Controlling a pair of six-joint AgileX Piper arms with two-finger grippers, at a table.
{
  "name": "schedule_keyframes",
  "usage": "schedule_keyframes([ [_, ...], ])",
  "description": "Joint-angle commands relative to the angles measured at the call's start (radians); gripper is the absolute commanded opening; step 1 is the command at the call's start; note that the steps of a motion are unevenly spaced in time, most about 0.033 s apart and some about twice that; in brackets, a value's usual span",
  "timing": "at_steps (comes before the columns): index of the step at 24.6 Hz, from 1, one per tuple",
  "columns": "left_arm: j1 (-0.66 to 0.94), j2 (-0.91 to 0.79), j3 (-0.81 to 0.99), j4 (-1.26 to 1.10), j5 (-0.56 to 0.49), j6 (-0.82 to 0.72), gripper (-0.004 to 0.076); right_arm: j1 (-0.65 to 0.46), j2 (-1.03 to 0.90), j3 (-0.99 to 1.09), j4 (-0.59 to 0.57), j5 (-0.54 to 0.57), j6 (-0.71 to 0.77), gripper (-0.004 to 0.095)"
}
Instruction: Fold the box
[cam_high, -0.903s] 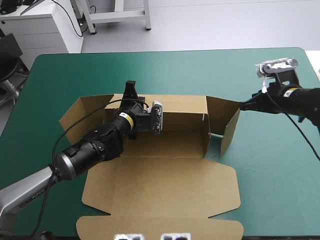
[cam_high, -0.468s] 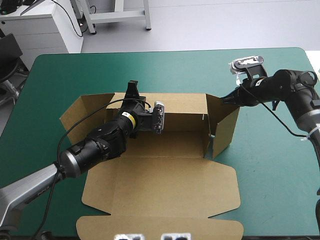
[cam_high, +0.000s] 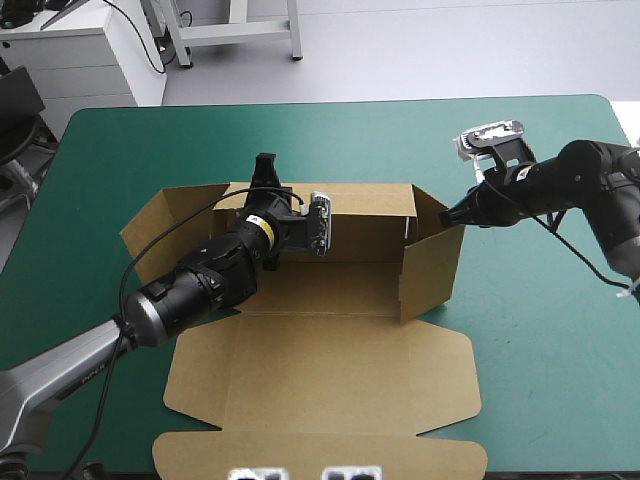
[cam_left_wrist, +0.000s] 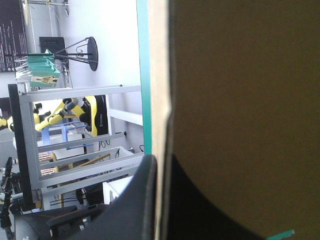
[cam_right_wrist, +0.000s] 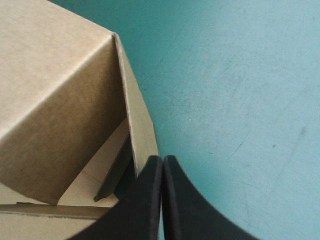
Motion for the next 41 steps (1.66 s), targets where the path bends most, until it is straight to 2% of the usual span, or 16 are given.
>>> schedule_keyframes([
  [1, -0.002, -0.031, -0.037, -0.015, -0.01, -0.005, -0.0008, 0.012, -0.064, -0.003, 0.044, -0.024, -0.021, -0.0014],
  [4, -0.001, -0.023, -0.037, -0.018, 0.012, -0.005, -0.0008, 0.037, -0.094, 0.073, 0.037, -0.053, -0.025, -0.0013],
  [14, -0.001, -0.019, -0.037, -0.016, 0.016, 0.006, -0.0008, 0.179, -0.242, 0.328, 0.071, -0.322, -0.062, -0.0013],
  [22, -0.001, -0.019, -0.037, -0.116, 0.04, 0.135, -0.0008, 0.299, -0.287, 0.463, 0.063, -0.559, -0.062, -0.0013],
  [25, -0.001, -0.019, -0.037, -0.151, 0.049, 0.184, -0.0008, 0.3, -0.294, 0.466, 0.007, -0.578, -0.04, -0.0013],
  [28, -0.001, -0.019, -0.037, -0.151, 0.048, 0.184, -0.0008, 0.3, -0.331, 0.412, -0.014, -0.531, 0.036, -0.0013],
  [30, -0.001, -0.019, -0.037, -0.151, 0.048, 0.184, -0.0008, 0.3, -0.348, 0.351, -0.165, -0.495, 0.155, -0.0013],
  [32, -0.001, -0.019, -0.037, -0.151, 0.048, 0.184, -0.0008, 0.3, -0.345, 0.279, -0.425, -0.42, 0.346, -0.0014],
  [34, -0.001, -0.019, -0.037, -0.151, 0.048, 0.184, -0.0008, 0.298, -0.33, 0.252, -0.561, -0.437, 0.403, -0.0014],
  [37, -0.001, -0.019, -0.037, -0.151, 0.045, 0.184, -0.0008, 0.298, -0.269, 0.215, -0.639, -0.439, 0.436, -0.0014],
  [41, -0.001, -0.019, -0.037, -0.151, 0.045, 0.184, -0.0008, 0.298, -0.158, 0.177, -0.647, -0.438, 0.443, -0.0014],
])
